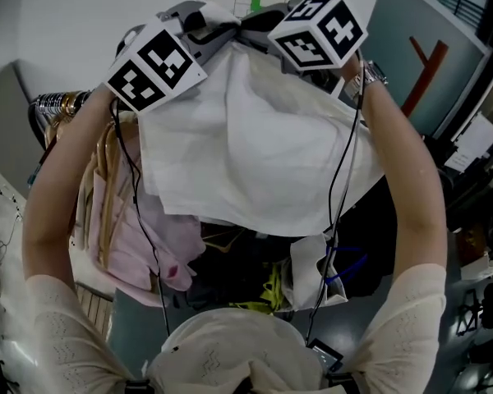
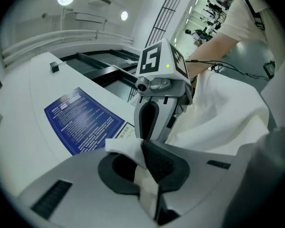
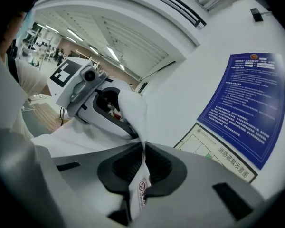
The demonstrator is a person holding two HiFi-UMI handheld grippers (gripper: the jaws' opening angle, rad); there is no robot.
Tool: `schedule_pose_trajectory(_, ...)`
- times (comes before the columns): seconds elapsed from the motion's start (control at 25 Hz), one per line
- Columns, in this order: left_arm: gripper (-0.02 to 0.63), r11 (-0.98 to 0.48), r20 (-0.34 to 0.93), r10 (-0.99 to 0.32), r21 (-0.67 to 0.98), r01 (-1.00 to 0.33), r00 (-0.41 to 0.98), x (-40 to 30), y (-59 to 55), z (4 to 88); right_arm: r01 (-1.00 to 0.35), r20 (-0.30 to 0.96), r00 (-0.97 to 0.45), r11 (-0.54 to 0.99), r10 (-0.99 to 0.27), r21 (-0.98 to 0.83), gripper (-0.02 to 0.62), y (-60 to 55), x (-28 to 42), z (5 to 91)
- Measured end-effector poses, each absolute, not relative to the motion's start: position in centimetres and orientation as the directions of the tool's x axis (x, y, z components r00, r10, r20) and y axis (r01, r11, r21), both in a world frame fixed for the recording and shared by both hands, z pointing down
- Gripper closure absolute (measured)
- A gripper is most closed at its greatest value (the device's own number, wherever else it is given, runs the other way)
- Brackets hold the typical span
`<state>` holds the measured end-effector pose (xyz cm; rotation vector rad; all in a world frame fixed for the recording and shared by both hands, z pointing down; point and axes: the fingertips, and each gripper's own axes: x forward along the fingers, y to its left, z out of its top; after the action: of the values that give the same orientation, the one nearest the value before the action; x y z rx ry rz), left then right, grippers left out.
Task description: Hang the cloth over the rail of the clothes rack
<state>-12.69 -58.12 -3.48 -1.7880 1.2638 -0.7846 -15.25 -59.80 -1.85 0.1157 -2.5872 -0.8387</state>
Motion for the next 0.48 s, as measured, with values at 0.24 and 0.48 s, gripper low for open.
schedule_pose_trajectory(0.24,0.589,-0.126,0.019,-0.969,-0.895,-0.428,0.245,-14.4,-56.3,-5.5,-0.017,0.291,-0.935,0.842,-0.205,0.539,0.561,-60.1,-14.9,-3.2)
schedule_pose_trajectory(0.48,0.588,-0.079,0.039,-0.992,-0.934,-0.349,0.121,-17.9,-53.7,-5.0,-0.05,0.283,-0.928,0.833,-0.243,0.551,0.561,-60.5,-15.2,-3.5)
